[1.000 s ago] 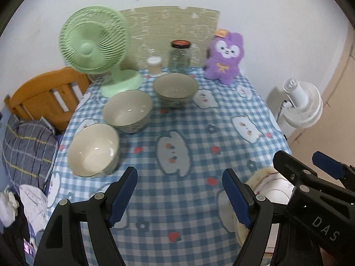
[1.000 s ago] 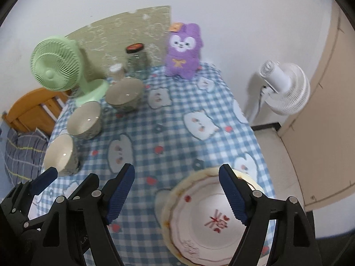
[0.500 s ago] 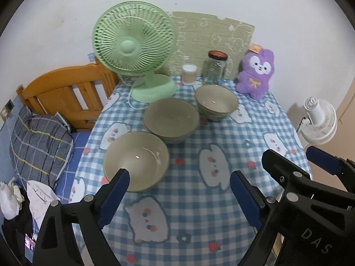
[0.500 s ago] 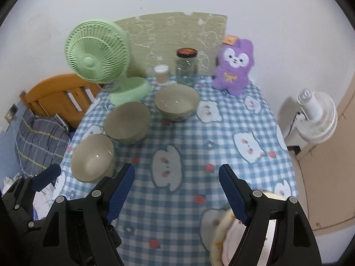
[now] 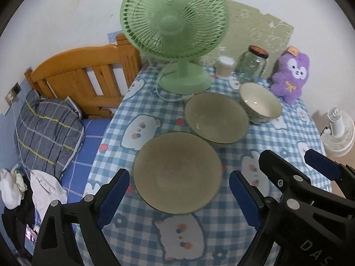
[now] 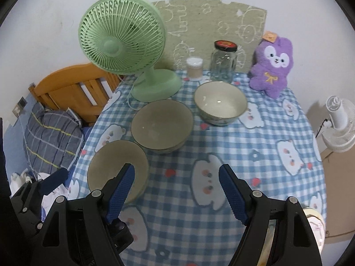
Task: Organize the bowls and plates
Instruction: 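Move both grippers to the nearest green-rimmed bowl, then grasp the rim of the green-rimmed bowl with both grippers, then lift the bowl and carry it toward the plate stack, then lower the bowl onto the tablecloth and open both grippers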
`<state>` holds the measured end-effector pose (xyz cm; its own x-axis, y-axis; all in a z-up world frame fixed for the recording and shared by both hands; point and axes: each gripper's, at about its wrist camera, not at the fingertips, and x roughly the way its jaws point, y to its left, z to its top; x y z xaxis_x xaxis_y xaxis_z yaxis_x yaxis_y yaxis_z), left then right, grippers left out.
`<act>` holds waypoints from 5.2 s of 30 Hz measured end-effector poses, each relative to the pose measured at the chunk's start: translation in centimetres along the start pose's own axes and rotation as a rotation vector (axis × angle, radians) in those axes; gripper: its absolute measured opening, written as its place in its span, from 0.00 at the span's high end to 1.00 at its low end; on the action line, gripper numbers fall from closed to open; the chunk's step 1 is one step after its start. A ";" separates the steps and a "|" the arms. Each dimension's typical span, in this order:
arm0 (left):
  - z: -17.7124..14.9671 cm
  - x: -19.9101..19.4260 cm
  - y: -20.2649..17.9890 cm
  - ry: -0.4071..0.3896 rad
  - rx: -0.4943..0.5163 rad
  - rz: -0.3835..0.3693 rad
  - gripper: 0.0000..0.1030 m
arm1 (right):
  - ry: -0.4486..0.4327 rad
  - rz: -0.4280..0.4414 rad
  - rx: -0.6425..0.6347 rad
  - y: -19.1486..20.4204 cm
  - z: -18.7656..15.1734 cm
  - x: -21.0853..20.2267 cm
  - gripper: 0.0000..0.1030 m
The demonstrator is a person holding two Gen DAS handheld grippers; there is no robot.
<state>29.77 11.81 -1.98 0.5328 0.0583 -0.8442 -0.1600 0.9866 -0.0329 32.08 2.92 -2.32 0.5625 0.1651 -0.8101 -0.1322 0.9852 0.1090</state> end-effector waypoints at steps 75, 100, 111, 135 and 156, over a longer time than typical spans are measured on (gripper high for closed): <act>-5.9 3.8 -5.8 0.178 0.143 -0.102 0.85 | 0.211 -0.060 0.110 -6.3 -7.6 3.1 0.83; -12.1 1.5 -10.6 0.225 0.150 -0.099 0.85 | 0.284 -0.061 0.093 -11.0 -13.1 0.3 0.83; -12.0 1.8 -11.0 0.207 0.161 -0.081 0.84 | 0.284 -0.067 0.085 -11.0 -13.1 0.8 0.82; -9.0 -1.1 -11.3 0.135 0.156 -0.099 0.27 | 0.177 -0.077 0.108 -11.1 -10.1 -2.8 0.38; -2.6 -4.2 -9.5 -0.030 0.084 -0.064 0.18 | -0.037 -0.063 0.067 -8.0 -3.1 -5.9 0.16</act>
<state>26.90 1.82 0.53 0.5648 -0.0015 -0.8252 -0.0559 0.9976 -0.0401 27.28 -6.06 -0.17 0.5982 0.1036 -0.7946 -0.0418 0.9943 0.0982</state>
